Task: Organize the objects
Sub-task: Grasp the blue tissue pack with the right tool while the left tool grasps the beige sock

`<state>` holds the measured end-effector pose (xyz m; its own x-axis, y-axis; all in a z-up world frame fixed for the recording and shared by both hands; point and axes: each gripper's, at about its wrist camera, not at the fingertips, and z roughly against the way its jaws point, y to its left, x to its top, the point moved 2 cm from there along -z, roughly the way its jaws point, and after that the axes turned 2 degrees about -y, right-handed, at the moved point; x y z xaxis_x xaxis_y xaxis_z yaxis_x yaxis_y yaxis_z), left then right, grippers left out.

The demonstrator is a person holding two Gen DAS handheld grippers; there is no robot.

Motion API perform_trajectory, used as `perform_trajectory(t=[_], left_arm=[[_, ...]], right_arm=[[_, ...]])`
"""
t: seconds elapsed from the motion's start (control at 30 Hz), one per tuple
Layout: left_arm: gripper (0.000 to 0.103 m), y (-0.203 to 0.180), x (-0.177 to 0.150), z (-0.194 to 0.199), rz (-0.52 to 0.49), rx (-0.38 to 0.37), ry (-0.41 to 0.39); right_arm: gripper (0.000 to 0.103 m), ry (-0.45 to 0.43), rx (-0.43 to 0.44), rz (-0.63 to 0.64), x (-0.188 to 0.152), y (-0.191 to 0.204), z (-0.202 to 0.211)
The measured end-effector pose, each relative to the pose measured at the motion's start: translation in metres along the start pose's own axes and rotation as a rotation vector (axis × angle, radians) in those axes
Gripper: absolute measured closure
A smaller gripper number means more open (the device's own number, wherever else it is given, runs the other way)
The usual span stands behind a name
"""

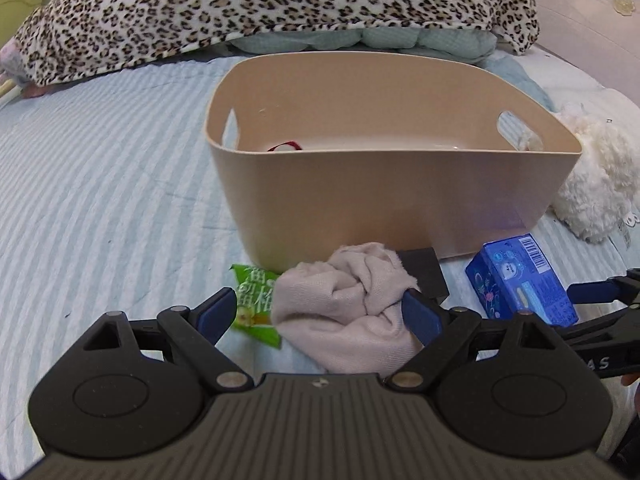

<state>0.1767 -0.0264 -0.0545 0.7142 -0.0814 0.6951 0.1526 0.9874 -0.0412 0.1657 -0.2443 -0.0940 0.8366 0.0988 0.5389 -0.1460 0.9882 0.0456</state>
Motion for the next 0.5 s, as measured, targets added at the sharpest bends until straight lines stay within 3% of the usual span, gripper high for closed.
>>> perform_trajectory(t=[0.07,0.13,0.2,0.3,0.5], left_arm=[[0.016,-0.001,0.000,-0.003,0.004,-0.022,-0.002],[0.026,-0.001,0.000,-0.007,0.016,-0.062,0.016],[0.041,-0.002,0.001,-0.010,0.031,-0.120,0.041],[0.056,-0.004,0.001,-0.009,0.026,-0.143,0.052],[0.076,-0.007,0.002,0.002,0.009,-0.145,0.052]], right_arm=[[0.008,-0.001,-0.002,0.012,-0.001,0.002,-0.003],[0.014,-0.003,-0.004,0.027,-0.001,0.004,-0.005],[0.025,0.006,0.005,0.036,-0.001,0.005,-0.006],[0.042,0.000,0.025,0.033,-0.002,0.006,-0.002],[0.042,-0.006,0.022,0.028,-0.005,0.006,0.008]])
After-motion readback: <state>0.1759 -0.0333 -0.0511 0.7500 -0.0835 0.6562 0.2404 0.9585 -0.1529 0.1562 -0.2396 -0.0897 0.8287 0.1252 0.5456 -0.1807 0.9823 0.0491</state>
